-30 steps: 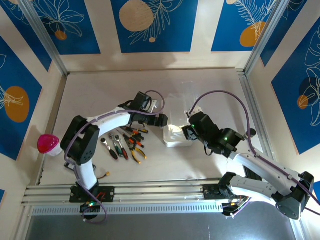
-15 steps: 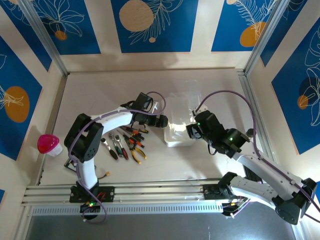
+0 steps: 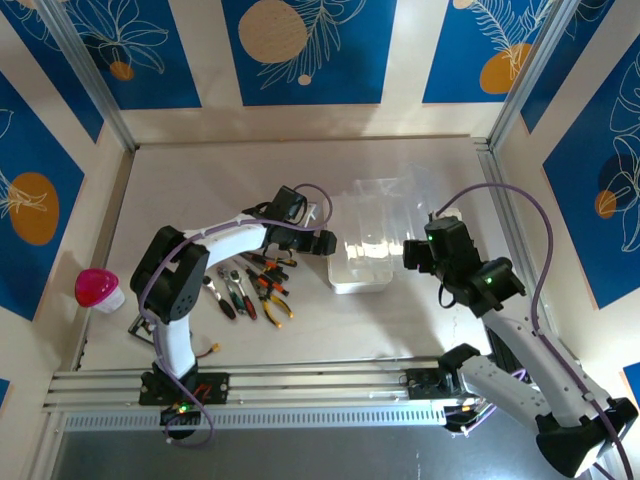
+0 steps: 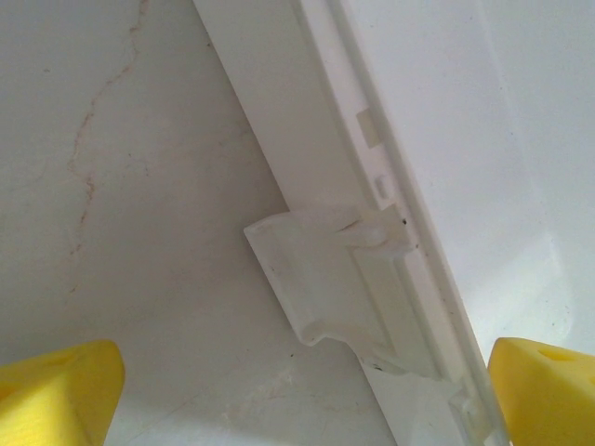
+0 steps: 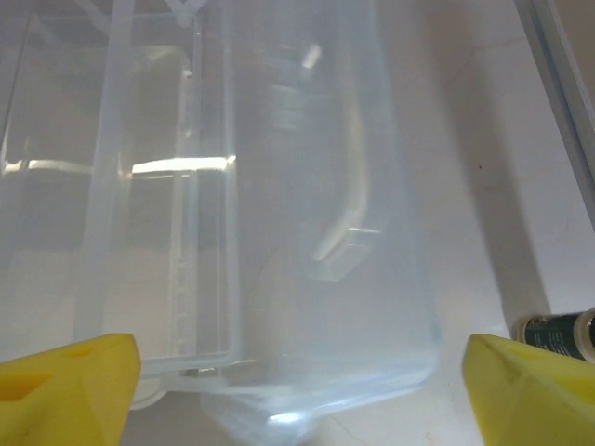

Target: Pack the tool kit

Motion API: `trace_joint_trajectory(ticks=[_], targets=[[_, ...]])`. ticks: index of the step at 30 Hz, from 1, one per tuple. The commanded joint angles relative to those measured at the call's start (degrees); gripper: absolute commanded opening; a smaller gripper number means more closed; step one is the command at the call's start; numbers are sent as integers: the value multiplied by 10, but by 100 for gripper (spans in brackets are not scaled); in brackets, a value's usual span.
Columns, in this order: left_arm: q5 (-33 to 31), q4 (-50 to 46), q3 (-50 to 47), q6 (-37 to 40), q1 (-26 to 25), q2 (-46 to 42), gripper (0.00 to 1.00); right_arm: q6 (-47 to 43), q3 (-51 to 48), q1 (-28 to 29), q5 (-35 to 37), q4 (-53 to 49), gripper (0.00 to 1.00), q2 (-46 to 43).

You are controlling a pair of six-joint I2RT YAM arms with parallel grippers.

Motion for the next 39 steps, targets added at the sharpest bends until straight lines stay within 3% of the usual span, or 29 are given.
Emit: trace_joint_trajectory(ticks=[1,7,13,17,23,26,30,33,39], targets=[[-11,-13,10,5,-2,7,100,7,33,-5,1,-24,94,2],[-17,-22,15,7,-3,-1,100,-7,49,-9,-16,-27,99,-9],[-58,-31,19,2,10,-70,100,-67,66,7,-137,24,99,15],[-87,-36,-2,-37,35,-144,100,-94,86,27,-217,69,99,81],[-181,-189,-36,-60,56,-239,100,-118,119,57,-277,113,99,176],[-185,-216,-105,-74,58,-295,100,-122,114,60,-296,145,99,198],[-100,-287,-170,-89,51,-351,88,-123,127,57,-316,145,99,221],[-98,-335,-212,-95,23,-389,82,-123,121,58,-319,152,99,223],[-79,-291,-281,-140,-6,-403,66,-102,96,65,-326,175,99,224]])
